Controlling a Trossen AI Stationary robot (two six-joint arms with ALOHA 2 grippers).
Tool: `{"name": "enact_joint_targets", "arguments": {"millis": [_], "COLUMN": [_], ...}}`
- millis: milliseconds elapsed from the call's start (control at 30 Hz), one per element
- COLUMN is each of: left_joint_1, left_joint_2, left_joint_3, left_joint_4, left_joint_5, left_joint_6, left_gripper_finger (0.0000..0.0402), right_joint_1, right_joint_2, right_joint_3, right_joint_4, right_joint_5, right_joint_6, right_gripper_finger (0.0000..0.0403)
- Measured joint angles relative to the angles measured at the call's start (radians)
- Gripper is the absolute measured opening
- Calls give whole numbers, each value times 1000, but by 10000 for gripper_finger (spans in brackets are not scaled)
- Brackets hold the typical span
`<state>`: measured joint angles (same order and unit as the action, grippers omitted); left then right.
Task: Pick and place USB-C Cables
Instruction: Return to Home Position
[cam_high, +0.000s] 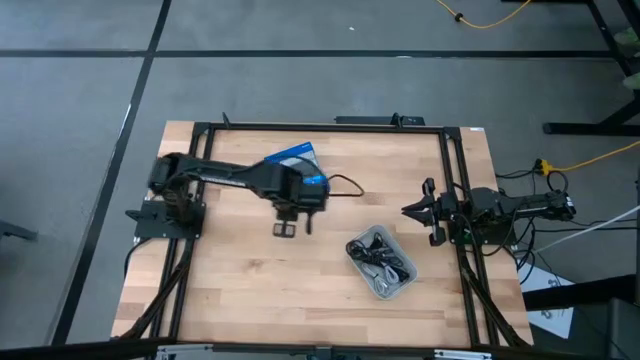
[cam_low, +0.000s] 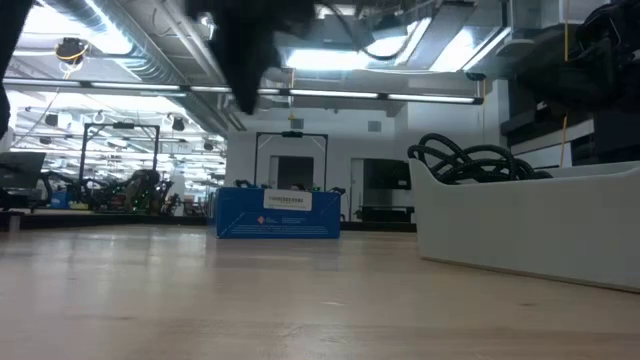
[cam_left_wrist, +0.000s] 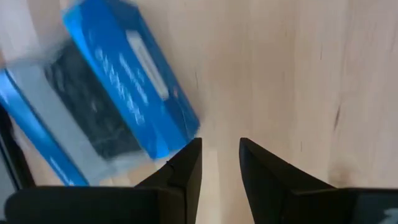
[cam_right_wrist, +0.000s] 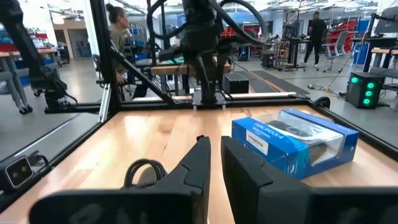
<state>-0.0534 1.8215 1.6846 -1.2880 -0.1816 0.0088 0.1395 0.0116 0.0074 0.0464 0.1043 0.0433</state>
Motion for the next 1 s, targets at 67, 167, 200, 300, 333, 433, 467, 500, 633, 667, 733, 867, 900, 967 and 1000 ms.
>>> {"name": "enact_joint_targets", "arguments": {"millis": [67, 167, 200, 300, 333, 433, 467, 500, 633, 667, 733, 867, 900, 967, 1000], "left_joint_1": [0, -3, -4, -5, -5, -4, -4, -4, -5, -5, -4, 11, 18, 33, 40], "left_joint_2": [-68, -191, -241, -398, -449, -592, -636, -681, -824, -861, -929, -1064, -1096, -1164, -1202], "left_joint_3": [-88, -251, -307, -484, -544, -695, -738, -781, -928, -966, -1043, -1205, -1244, -1316, -1348], "left_joint_4": [33, 139, 186, 354, 408, 556, 600, 642, 796, 829, 923, 1120, 1160, 1207, 1220], "left_joint_5": [-16, -26, -27, -26, -26, -26, -27, -27, -34, -34, -38, -46, -45, -46, -46], "left_joint_6": [-22, -43, -51, -55, -55, -54, -54, -53, -51, -51, -31, 0, 1, 1, 1], "left_gripper_finger": [99, 99, 99, 99, 99, 99, 99, 99, 99, 99, 99, 99, 99, 99, 99], "right_joint_1": [0, 0, 0, 0, 0, 0, 0, 0, 0, 0, 0, 0, 0, 0, 0], "right_joint_2": [0, 0, -2, 2, 2, 2, 2, 2, 2, 2, 2, 2, 2, 2, 2], "right_joint_3": [0, 0, 0, 0, 0, 0, 0, 0, 0, 0, 0, 0, 0, 0, 0], "right_joint_4": [-4, -2, -3, -2, -3, -2, -2, -2, -2, -2, -2, -2, -2, -2, -2], "right_joint_5": [0, 0, 0, 0, 0, 0, 0, 0, 0, 0, 0, 0, 0, 0, 0], "right_joint_6": [0, 1, 0, 0, 0, 0, 0, 0, 0, 1, 1, 1, 1, 1, 0], "right_gripper_finger": [45, 45, 45, 45, 45, 45, 45, 45, 45, 45, 45, 45, 45, 45, 45]}}
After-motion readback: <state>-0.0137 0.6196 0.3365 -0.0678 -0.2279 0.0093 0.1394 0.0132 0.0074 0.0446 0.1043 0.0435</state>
